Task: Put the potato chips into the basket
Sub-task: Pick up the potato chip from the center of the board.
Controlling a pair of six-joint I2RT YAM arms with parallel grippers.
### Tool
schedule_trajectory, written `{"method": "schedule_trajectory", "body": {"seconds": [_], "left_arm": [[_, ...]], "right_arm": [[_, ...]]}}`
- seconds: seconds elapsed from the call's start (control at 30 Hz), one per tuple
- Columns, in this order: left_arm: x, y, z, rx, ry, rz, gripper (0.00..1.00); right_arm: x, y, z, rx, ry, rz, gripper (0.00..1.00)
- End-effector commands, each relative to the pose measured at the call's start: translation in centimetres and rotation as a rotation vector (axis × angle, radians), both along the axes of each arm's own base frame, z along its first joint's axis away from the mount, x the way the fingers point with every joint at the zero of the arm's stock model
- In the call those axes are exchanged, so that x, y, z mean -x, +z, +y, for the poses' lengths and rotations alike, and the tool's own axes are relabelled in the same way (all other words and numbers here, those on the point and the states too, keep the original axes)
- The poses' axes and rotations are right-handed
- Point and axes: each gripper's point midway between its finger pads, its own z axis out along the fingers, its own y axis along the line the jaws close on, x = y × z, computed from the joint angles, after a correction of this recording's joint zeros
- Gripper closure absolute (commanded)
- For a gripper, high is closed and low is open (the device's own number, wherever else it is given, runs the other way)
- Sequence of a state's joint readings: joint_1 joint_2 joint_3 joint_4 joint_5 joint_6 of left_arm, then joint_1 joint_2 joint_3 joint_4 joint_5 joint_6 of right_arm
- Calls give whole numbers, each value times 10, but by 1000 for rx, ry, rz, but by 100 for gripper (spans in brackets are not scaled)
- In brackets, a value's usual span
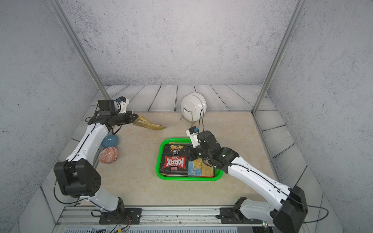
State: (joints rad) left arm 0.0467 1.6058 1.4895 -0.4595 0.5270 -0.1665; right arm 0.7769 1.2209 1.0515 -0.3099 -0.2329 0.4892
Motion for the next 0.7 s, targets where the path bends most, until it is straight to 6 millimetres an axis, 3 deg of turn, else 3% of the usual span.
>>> {"method": "schedule_trajectory", "body": {"seconds": [0.0, 0.23, 0.37, 0.67], "left_arm": [[3, 13, 2, 30, 26, -44, 100], [15, 5, 2, 78, 61, -50, 100], [19, -4, 0, 101, 65, -35, 100], [27, -12, -6, 133, 39, -45, 100]], "right_arm": [[-11, 16, 34, -139, 13, 94, 47], [-36, 20, 93, -344, -26, 390, 47], [-55, 12, 111, -460, -138, 509, 46], [-76, -1, 151, -561, -313, 702, 44]]}}
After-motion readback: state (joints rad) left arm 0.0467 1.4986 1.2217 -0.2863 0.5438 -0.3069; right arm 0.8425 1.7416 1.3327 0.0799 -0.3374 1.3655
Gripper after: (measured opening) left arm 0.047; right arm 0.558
